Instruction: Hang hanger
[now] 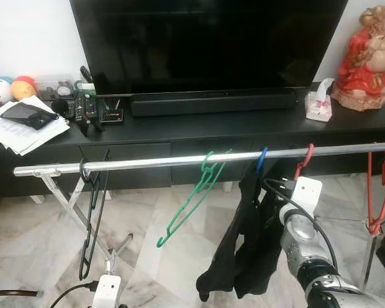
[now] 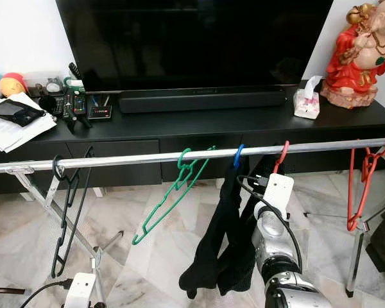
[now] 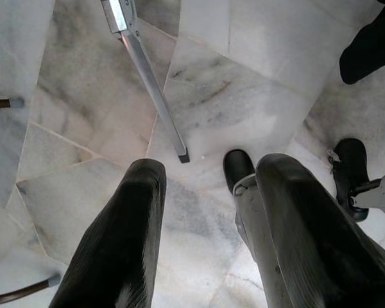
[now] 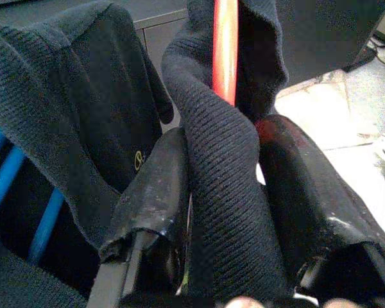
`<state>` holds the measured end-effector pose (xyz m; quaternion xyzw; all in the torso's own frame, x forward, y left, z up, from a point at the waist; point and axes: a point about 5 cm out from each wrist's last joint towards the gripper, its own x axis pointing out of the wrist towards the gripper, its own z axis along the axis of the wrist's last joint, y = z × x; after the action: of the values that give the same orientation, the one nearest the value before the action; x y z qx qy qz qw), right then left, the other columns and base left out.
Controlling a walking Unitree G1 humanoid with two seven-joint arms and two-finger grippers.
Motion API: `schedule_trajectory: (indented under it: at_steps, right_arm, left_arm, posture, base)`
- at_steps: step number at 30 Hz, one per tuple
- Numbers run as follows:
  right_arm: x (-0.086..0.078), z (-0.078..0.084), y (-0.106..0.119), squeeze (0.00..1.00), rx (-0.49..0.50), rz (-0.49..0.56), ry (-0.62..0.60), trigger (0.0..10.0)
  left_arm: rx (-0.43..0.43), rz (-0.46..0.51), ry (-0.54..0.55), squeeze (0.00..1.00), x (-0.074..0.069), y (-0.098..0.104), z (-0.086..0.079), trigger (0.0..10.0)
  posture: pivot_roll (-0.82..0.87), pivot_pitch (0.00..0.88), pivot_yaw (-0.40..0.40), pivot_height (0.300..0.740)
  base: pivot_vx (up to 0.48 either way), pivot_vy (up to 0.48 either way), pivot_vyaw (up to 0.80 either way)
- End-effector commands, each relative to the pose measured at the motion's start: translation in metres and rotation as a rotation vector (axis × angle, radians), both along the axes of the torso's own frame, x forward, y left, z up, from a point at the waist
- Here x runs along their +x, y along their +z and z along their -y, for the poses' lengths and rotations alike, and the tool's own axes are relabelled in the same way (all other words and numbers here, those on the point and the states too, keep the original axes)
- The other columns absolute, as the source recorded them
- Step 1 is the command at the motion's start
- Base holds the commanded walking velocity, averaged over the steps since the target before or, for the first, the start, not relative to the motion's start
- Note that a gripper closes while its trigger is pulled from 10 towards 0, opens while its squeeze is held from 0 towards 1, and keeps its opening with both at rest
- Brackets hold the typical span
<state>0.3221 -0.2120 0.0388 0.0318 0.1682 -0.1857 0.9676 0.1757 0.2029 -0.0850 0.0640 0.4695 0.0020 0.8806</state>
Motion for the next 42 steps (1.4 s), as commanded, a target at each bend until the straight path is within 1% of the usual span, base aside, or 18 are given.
schedule_trajectory:
  at_steps: [1, 26, 31, 32, 33, 34, 35, 36, 42]
  right_arm:
    - [-0.002, 0.003, -0.003, 0.00, 0.005, -0.024, -0.013, 0.0]
    - [-0.001, -0.005, -0.006, 0.00, 0.016, -0.048, 0.029, 0.0]
    - [-0.001, -0.005, -0.005, 0.00, 0.016, -0.038, 0.027, 0.0]
    - [0.000, -0.005, -0.003, 0.00, 0.017, -0.014, 0.023, 1.6]
    - [0.000, -0.005, -0.003, 0.00, 0.017, -0.014, 0.023, 1.6]
    - [0.002, -0.005, 0.002, 0.00, 0.016, 0.037, 0.027, 10.0]
    - [0.003, -0.007, 0.007, 0.00, 0.009, 0.082, 0.041, 10.0]
    - [0.003, -0.008, 0.009, 0.00, -0.002, 0.105, 0.049, 10.0]
    - [0.004, -0.010, 0.015, 0.00, -0.031, 0.167, 0.056, 10.0]
  left_arm:
    - [-0.003, -0.032, -0.006, 0.00, -0.007, -0.003, -0.001, 10.0]
    - [-0.007, -0.046, -0.012, 0.00, -0.009, -0.004, -0.001, 10.0]
    - [-0.006, -0.046, -0.014, 0.00, -0.009, -0.004, 0.000, 10.0]
    - [-0.005, -0.046, -0.015, 0.00, -0.009, -0.004, 0.000, 10.0]
    - [-0.005, -0.046, -0.015, 0.00, -0.009, -0.004, 0.000, 10.0]
    - [-0.003, -0.046, -0.017, 0.00, -0.009, -0.004, 0.000, 10.0]
    - [-0.002, -0.047, -0.019, 0.00, -0.009, -0.004, 0.000, 10.0]
    - [-0.002, -0.047, -0.019, 0.00, -0.009, -0.005, 0.000, 10.0]
    - [-0.002, -0.048, -0.020, 0.00, -0.009, -0.005, 0.001, 10.0]
  posture:
    - [-0.09, 0.000, -0.023, 0.740]
    - [-0.09, 0.000, -0.022, 0.740]
    - [-0.09, 0.000, -0.021, 0.740]
    - [-0.09, 0.000, -0.021, 0.740]
    - [-0.09, 0.000, -0.021, 0.740]
    - [-0.09, 0.000, -0.021, 0.740]
    - [-0.09, 0.000, -0.021, 0.740]
    - [-0.09, 0.000, -0.021, 0.740]
    - [-0.09, 0.000, -0.020, 0.740]
  base:
    - [0.000, 0.000, 0.00]
    - [0.000, 0.000, 0.00]
    - [0.000, 0.000, 0.00]
    - [0.000, 0.000, 0.00]
    - [0.000, 0.000, 0.00]
    - [0.000, 0.000, 0.00]
    - [0.000, 0.000, 0.00]
    - [0.000, 0.000, 0.00]
    - [0.000, 0.000, 0.00]
